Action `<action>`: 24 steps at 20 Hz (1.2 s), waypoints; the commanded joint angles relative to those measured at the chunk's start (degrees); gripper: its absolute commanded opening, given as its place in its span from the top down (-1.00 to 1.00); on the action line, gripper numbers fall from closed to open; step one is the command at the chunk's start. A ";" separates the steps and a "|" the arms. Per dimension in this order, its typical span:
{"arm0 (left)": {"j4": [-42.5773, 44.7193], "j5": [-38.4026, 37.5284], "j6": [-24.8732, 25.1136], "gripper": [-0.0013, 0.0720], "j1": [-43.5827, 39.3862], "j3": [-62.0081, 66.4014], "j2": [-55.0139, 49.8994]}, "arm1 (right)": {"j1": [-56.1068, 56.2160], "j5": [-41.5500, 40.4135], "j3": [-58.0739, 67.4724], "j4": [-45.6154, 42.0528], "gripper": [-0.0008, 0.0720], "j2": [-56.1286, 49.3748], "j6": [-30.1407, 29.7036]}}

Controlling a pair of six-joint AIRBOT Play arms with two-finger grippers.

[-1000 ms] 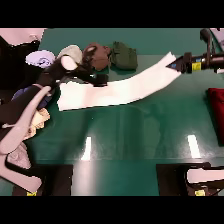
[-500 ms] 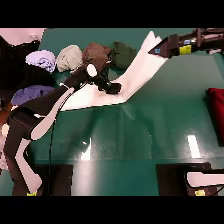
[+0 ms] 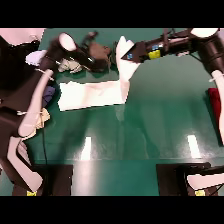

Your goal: Fold the shirts.

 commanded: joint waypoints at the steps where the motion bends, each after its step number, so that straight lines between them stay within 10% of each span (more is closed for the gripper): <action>1: 8.52 -6.34 -0.02 0.91 6.97 2.29 7.78 | 5.66 -6.54 0.07 0.24 0.93 -2.38 -0.24; 14: 18.71 -13.92 0.42 0.90 19.08 -1.49 26.18 | 22.36 -30.47 0.24 5.22 0.91 -18.38 -11.74; 15: 18.64 -14.27 0.42 0.90 19.08 -1.99 26.18 | 23.50 -30.64 1.42 8.24 0.77 -20.17 -15.72; 17: 18.62 -15.08 0.42 0.90 19.08 -2.67 26.18 | 25.55 -29.40 7.52 10.73 -0.43 -24.94 -16.87; 18: 18.62 -15.58 0.42 0.90 19.08 -2.69 26.18 | 26.14 -27.17 11.13 10.60 -0.63 -26.91 -16.87; 24: 18.62 -16.59 0.46 0.90 19.08 -2.69 26.18 | 16.35 -12.13 7.45 -2.58 -0.35 -20.55 -7.80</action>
